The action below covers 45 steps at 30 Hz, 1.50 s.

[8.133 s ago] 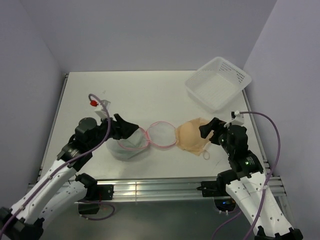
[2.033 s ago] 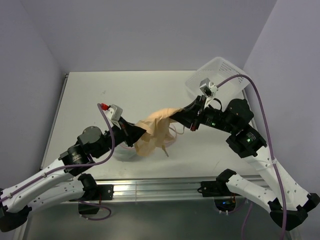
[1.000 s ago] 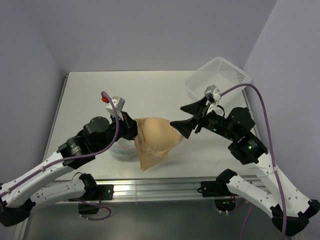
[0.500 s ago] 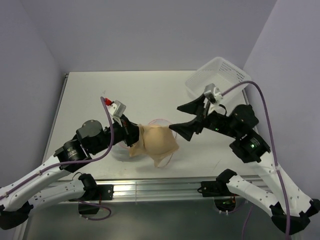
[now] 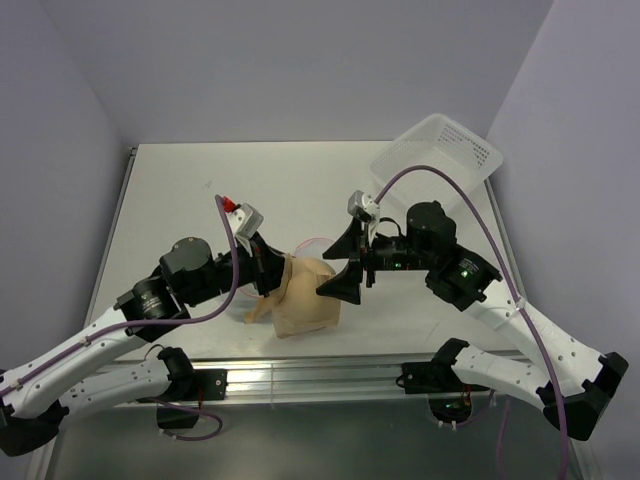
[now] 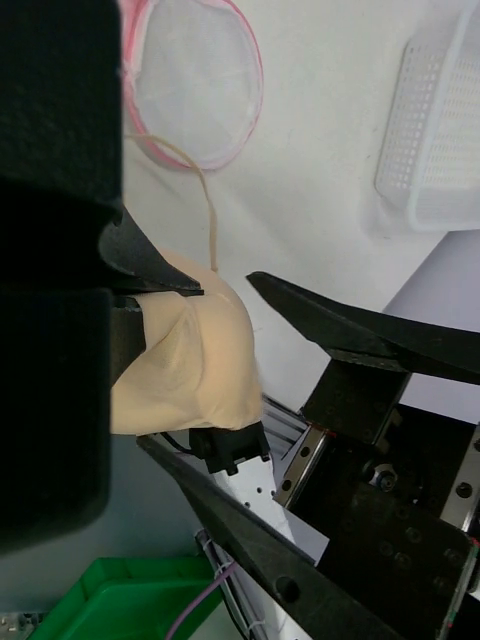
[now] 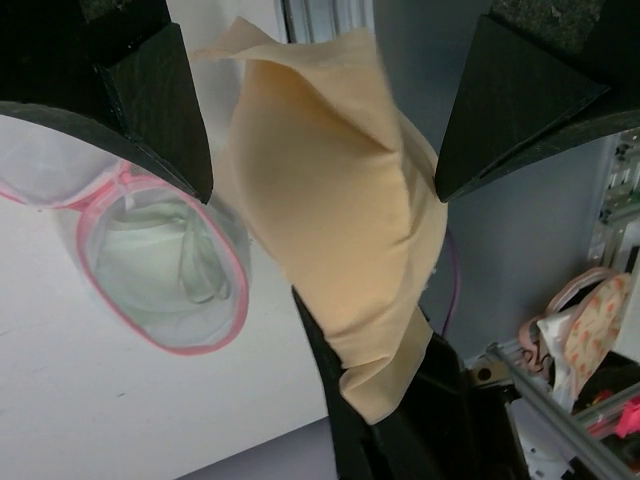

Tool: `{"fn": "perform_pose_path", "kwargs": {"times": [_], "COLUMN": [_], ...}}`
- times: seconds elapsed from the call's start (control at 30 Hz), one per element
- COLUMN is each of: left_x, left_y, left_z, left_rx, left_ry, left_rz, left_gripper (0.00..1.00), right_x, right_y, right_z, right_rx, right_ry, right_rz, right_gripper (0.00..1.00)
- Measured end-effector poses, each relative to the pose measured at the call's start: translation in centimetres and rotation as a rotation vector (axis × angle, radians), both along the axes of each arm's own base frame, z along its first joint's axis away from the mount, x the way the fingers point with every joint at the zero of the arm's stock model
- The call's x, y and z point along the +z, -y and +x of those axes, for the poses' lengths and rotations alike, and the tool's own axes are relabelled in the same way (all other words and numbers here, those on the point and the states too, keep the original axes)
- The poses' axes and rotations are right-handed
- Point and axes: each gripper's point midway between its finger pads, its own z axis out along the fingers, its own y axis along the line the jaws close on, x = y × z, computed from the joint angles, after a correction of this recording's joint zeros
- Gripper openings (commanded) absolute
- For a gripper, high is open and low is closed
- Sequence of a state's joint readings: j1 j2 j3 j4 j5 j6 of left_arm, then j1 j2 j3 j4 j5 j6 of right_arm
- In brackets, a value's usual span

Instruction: Place the bra in the laundry bag and zip it closed

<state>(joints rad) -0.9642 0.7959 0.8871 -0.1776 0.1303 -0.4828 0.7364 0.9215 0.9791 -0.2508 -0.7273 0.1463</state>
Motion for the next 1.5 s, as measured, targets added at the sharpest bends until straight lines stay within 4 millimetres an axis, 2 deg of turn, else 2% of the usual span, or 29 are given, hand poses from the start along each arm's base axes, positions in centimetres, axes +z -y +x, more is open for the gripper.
{"fn": "perform_pose_path", "kwargs": {"times": [0.13,0.27,0.47,0.57,0.6,0.63,0.67,0.7,0.73,0.77,0.8,0.83,0.87,0.93,1.17,1.23,1.33,1.5], "left_x": [-0.6,-1.1,-1.0,-0.7,-0.7,-0.6,-0.6,-0.4,-0.3,-0.1,0.1,0.3,0.5,0.8,0.9,-0.1,-2.7,-7.8], "left_y": [0.2,0.4,0.3,0.1,0.0,-0.2,-0.3,-0.6,-0.7,-1.0,-1.3,-1.6,-2.1,-3.4,-10.5,-12.1,-14.0,-15.4], "left_z": [0.2,0.3,0.2,0.2,0.1,0.1,0.1,0.1,0.1,0.1,0.2,0.3,0.5,1.0,3.5,4.1,5.0,6.6], "left_rx": [0.000,-0.005,-0.008,-0.005,-0.003,0.000,0.003,0.011,0.016,0.025,0.041,0.055,0.080,0.148,0.514,0.616,0.744,0.860], "left_ry": [-0.006,-0.010,-0.006,-0.004,-0.003,-0.002,-0.003,0.001,0.003,0.007,0.012,0.012,0.011,0.011,-0.032,-0.066,-0.125,-0.206], "left_rz": [0.022,0.040,0.048,0.052,0.054,0.055,0.058,0.060,0.061,0.060,0.061,0.062,0.064,0.069,0.103,0.126,0.194,0.320], "left_gripper": [0.00,0.00,0.01,0.11,0.14,0.17,0.26,0.32,0.37,0.47,0.52,0.56,0.62,0.65,0.58,0.57,0.57,0.59], "right_x": [-1.1,-1.1,-1.3,-1.3,-1.3,-1.4,-1.4,-1.4,-1.4,-1.4,-1.4,-1.3,-1.1,-0.9,-0.3,0.0,0.5,1.6], "right_y": [-0.2,-0.2,-0.5,-0.7,-0.7,-0.7,-0.8,-0.8,-0.9,-0.9,-0.9,-1.0,-1.0,-1.0,-1.0,-1.0,-0.8,-0.2], "right_z": [-0.9,-1.2,-1.4,-1.4,-1.4,-1.4,-1.4,-1.4,-1.3,-1.3,-1.3,-1.2,-1.1,-1.0,-0.2,0.1,0.7,1.9], "right_rx": [0.044,0.055,0.066,0.066,0.067,0.067,0.068,0.067,0.066,0.065,0.062,0.059,0.052,0.043,-0.010,-0.028,-0.071,-0.165], "right_ry": [-0.028,-0.032,-0.037,-0.038,-0.037,-0.037,-0.039,-0.043,-0.043,-0.047,-0.048,-0.046,-0.046,-0.045,-0.036,-0.033,-0.021,-0.001], "right_rz": [-0.010,-0.010,-0.016,-0.010,-0.009,-0.008,-0.005,-0.002,0.002,0.004,0.006,0.011,0.015,0.022,0.044,0.051,0.067,0.095], "right_gripper": [1.00,0.99,0.89,0.74,0.63,0.56,0.51,0.42,0.38,0.34,0.26,0.23,0.21,0.16,0.07,0.02,0.00,0.00]}}
